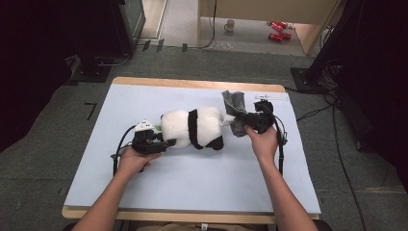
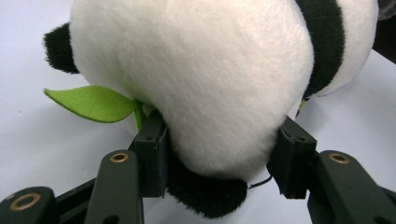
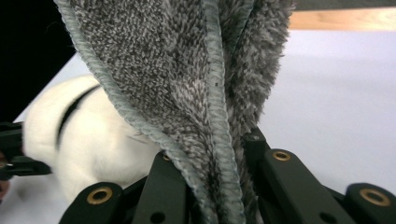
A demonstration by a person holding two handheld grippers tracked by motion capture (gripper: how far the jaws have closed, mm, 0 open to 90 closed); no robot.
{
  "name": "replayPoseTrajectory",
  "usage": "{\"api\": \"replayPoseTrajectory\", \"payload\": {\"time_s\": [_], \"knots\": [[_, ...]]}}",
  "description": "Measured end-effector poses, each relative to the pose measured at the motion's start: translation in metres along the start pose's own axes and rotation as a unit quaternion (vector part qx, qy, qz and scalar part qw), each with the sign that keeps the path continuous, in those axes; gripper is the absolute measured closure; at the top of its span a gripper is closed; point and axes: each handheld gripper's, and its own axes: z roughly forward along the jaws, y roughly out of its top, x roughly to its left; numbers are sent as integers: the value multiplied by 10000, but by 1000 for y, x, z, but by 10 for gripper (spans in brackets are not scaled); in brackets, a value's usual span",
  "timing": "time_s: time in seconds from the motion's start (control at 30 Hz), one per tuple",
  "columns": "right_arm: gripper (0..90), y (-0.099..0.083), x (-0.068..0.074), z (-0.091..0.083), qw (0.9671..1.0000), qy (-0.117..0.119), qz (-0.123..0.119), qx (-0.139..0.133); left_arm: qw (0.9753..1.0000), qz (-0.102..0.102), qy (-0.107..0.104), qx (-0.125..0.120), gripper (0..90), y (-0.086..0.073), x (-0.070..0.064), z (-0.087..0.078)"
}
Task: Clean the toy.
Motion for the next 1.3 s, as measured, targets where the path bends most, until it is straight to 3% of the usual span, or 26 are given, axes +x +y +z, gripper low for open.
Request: {"api": "replayPoseTrajectory", "payload": {"time_s": [0.13, 0.27, 0.53, 0.67, 0.77, 0.9, 1.0, 1.1, 1.3], "knots": [[782, -1, 10, 13, 9997, 111, -132, 144, 10000, -34, 11, -33, 470, -1, -1, 2], [785, -7, 17, 25, 9988, -25, -408, 270, 10000, 8, 54, -29, 464, -2, -1, 1], [787, -22, 9, 34, 9985, -130, -426, 324, 10000, 5, 37, -48, 459, -2, 1, 2], [787, -35, 3, 43, 9969, -283, -298, 668, 10000, -65, 34, -50, 458, -1, 2, 3], [787, -47, -3, 54, 9946, -263, -137, 995, 10000, -89, 10, -40, 460, 1, 3, 4], [786, -52, -1, 58, 9906, -434, -359, 1248, 9999, -91, 4, -44, 461, 4, 6, 6], [785, -53, -6, 57, 9880, -454, -262, 1452, 9998, -155, -40, -72, 462, 7, 8, 7], [785, -51, -14, 48, 9895, -536, -101, 1335, 9996, -257, -80, -90, 462, 8, 10, 9], [785, -29, -16, 8, 9978, -392, 28, 541, 9998, -173, -50, -49, 462, 12, 9, 8]]}}
